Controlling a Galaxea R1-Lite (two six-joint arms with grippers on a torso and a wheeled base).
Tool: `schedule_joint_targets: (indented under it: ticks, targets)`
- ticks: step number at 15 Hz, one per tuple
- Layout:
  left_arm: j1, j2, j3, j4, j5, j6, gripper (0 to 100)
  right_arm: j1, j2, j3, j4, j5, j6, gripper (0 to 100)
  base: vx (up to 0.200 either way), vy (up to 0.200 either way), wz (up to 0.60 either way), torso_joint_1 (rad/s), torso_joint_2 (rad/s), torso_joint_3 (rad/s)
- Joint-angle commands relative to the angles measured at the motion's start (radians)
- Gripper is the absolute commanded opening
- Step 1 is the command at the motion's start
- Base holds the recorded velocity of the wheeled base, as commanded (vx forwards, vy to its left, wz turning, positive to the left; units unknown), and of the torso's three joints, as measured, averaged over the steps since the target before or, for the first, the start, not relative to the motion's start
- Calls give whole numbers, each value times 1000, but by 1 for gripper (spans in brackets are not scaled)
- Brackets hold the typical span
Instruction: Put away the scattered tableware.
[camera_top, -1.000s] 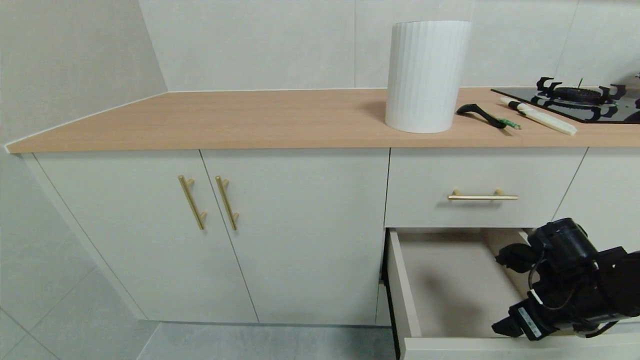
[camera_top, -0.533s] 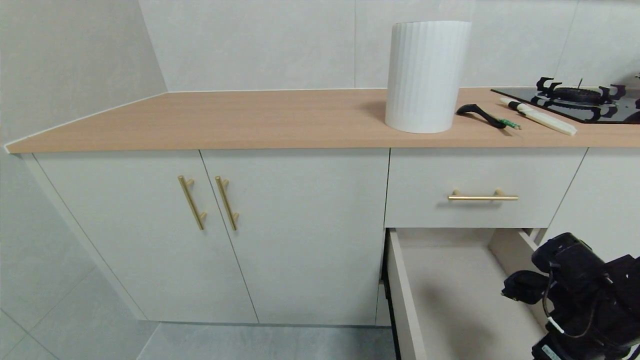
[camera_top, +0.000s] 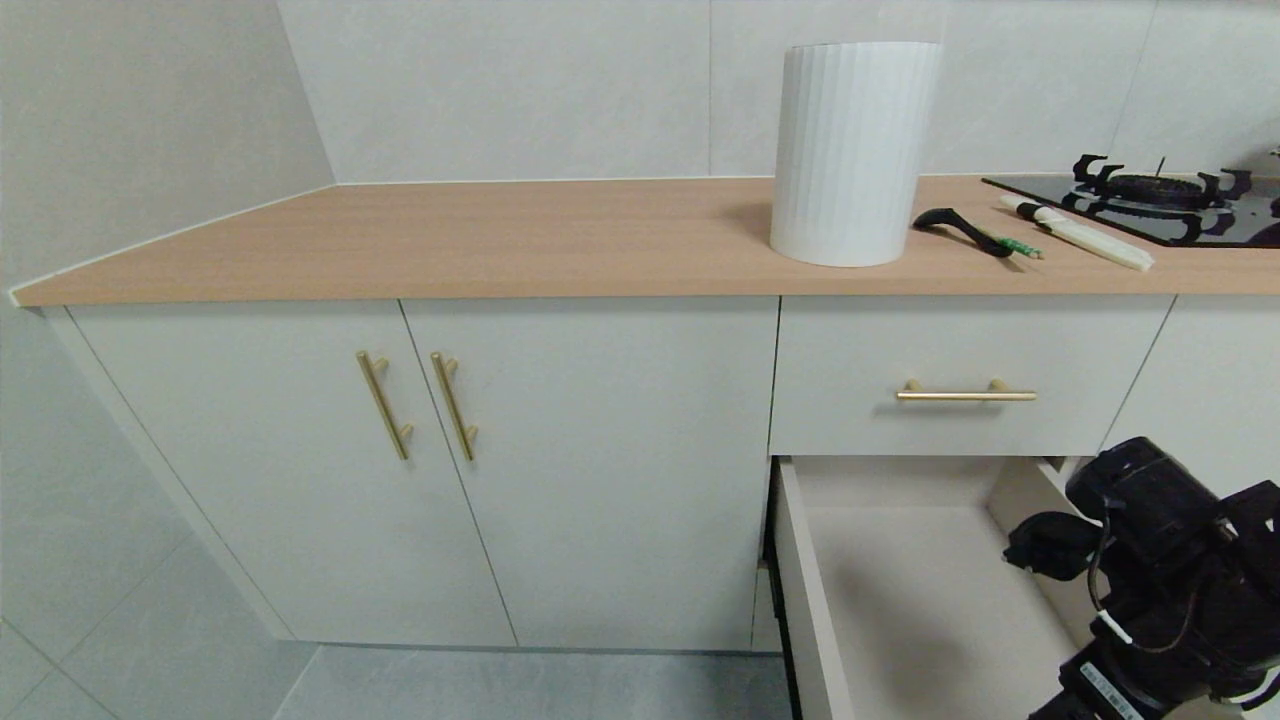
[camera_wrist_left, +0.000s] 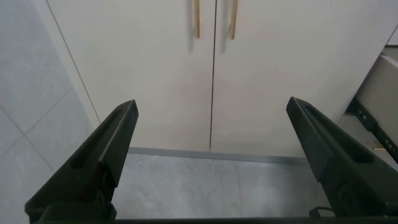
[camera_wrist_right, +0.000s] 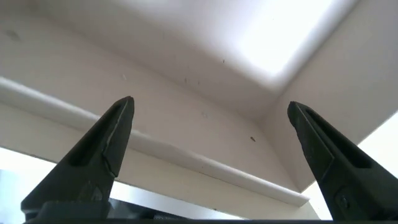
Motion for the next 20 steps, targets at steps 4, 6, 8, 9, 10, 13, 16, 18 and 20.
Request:
schedule_joint_targets:
  ticks: [4,6,8,9,10,13,16,18,20]
  targets:
    - [1,0,0,0,0,0,100,-51,-126,-72,-76,94,70,100,0,0,0,0,0,0]
    - [1,0,0,0,0,0,100,-71,-137,-57,-150,92,76,100,0,0,0,0,0,0]
    - [1,0,0,0,1,0,100,-90,-149,-58,-198,78,77,100,0,0,0,0,0,0]
    - [1,0,0,0,1,0,100,-90,-149,-58,-198,78,77,100,0,0,0,0,0,0]
    - [1,0,0,0,0,0,100,-110,-194,-55,-239,75,73,100,0,0,0,0,0,0]
    - [1,0,0,0,0,0,100,-122,-201,-55,-241,71,71,100,0,0,0,46,-242,-207]
    - [1,0,0,0,0,0,100,-136,-223,-84,-242,71,65,100,0,0,0,137,-382,-294]
    - [1,0,0,0,0,0,100,-136,-215,-120,-242,74,65,100,0,0,0,163,-527,-290]
    - [1,0,0,0,1,0,100,-136,-200,-155,-242,77,64,100,0,0,0,171,-466,-288]
